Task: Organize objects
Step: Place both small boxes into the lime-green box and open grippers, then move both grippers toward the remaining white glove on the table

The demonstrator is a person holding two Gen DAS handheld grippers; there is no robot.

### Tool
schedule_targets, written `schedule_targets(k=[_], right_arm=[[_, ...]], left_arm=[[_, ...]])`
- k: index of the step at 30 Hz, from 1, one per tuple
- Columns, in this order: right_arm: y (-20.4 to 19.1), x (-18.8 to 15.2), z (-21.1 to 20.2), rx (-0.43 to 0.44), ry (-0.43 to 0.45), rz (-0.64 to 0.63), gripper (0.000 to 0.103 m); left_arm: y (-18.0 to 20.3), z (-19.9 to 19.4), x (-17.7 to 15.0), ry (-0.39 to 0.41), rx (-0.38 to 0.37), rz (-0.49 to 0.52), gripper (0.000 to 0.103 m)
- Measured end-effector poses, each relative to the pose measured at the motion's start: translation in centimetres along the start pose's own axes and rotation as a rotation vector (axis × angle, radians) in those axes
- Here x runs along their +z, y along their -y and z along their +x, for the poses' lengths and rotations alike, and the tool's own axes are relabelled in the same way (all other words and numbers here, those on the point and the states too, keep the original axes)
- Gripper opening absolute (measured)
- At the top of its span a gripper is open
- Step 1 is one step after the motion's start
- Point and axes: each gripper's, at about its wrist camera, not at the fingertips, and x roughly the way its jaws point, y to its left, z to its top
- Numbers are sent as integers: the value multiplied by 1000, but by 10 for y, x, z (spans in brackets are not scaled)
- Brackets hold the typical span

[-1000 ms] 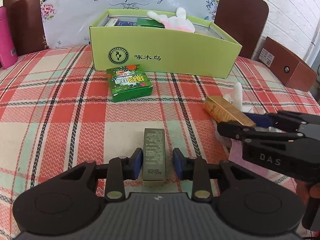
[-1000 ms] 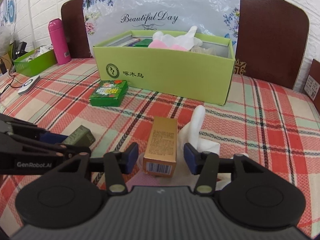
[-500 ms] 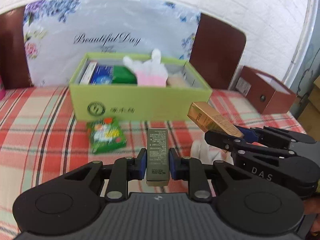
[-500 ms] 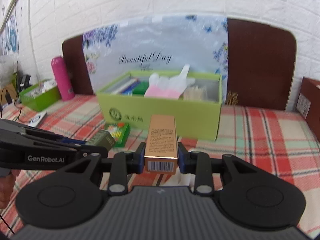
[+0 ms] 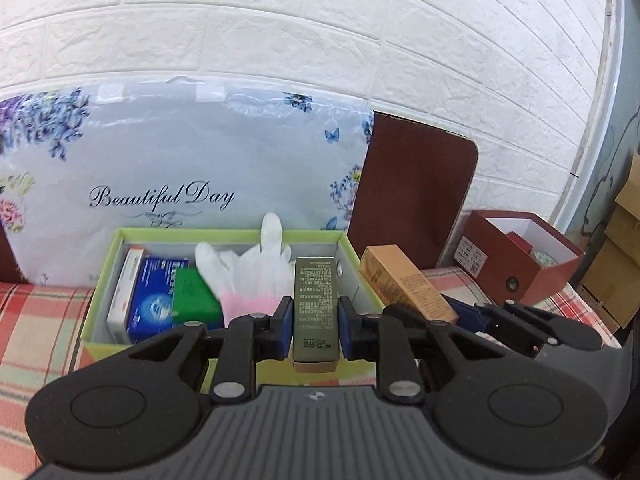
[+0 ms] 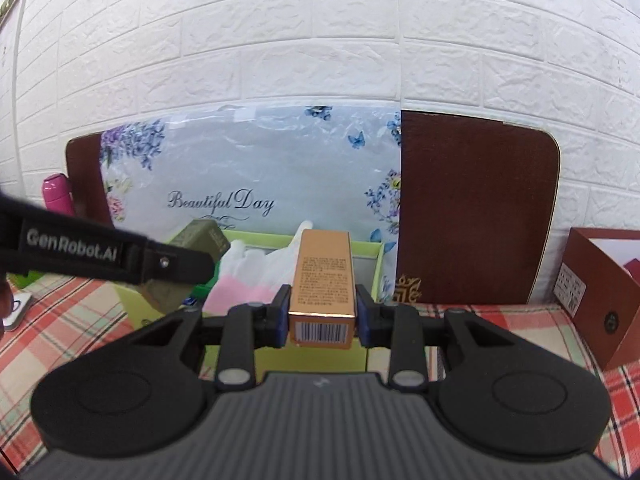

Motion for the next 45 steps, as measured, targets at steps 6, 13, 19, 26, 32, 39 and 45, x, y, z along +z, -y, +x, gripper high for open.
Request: schedule_targets(k=[6, 13, 19, 26, 32, 39, 45], right_arm=[[3, 9, 45, -38, 15, -30, 31], [-1, -6, 91, -75, -11, -110, 59], [-3, -20, 79, -81, -3, -118, 78], [0, -16, 41, -87, 27, -78, 98], [0, -9, -13, -67, 67, -34, 103], [-6, -29, -54, -53, 18, 17, 103], [-14, -55, -70, -36, -52, 68, 103]], left_arm=[[-13, 42, 18, -15, 13, 1, 23], [-33, 79, 10, -9, 90, -15, 78], [-49, 66, -1, -11, 67, -100, 78], [-40, 29, -4, 4, 64, -129, 79], [-25, -18, -20, 27, 97, -137, 81], [-21, -47, -58, -54, 191, -162, 81], [-22, -52, -89, -133, 221, -160, 81]])
